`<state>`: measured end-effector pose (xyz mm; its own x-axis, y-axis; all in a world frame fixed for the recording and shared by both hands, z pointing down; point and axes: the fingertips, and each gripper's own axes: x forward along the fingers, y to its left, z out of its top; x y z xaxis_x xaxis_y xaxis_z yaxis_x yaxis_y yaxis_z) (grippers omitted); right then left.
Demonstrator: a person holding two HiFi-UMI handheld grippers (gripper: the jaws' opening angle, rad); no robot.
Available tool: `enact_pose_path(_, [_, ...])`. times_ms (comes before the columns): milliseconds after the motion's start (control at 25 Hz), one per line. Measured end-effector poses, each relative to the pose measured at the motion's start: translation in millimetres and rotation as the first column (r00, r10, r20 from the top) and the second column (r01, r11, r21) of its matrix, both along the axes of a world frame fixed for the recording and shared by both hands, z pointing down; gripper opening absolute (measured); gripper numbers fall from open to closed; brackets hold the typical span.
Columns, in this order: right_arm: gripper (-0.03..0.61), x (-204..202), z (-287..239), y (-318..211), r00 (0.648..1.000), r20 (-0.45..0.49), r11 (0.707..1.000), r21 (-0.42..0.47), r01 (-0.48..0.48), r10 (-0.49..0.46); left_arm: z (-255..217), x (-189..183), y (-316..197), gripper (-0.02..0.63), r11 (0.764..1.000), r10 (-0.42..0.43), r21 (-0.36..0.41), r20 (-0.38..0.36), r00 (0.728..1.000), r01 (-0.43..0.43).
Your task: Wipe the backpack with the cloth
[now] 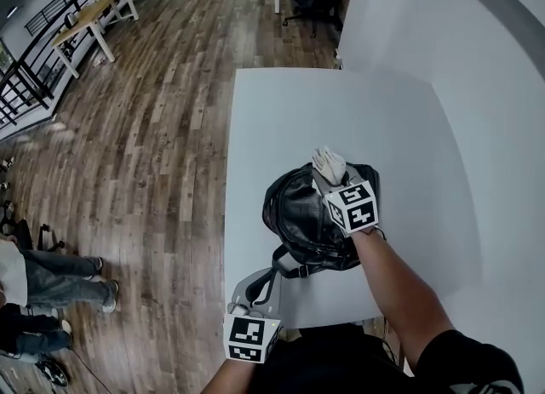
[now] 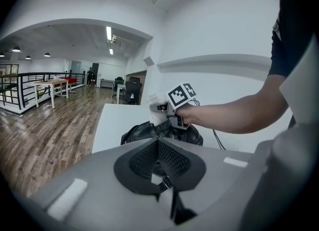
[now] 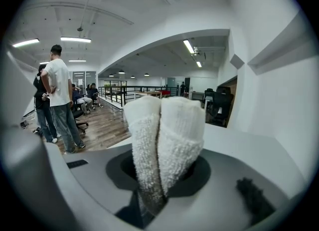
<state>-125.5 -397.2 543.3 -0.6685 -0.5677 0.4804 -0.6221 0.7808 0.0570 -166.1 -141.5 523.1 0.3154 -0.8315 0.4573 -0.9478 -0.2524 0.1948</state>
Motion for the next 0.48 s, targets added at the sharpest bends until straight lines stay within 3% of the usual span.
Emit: enact_pose_path(480, [0.098,48.6,-25.1,-13.9,0.996,0.008,0.995,0.038,-0.092,0.091,-10.9,15.9,-8.3,0.006,0.998,0.061,0.022,0.007,0.998,-0.061])
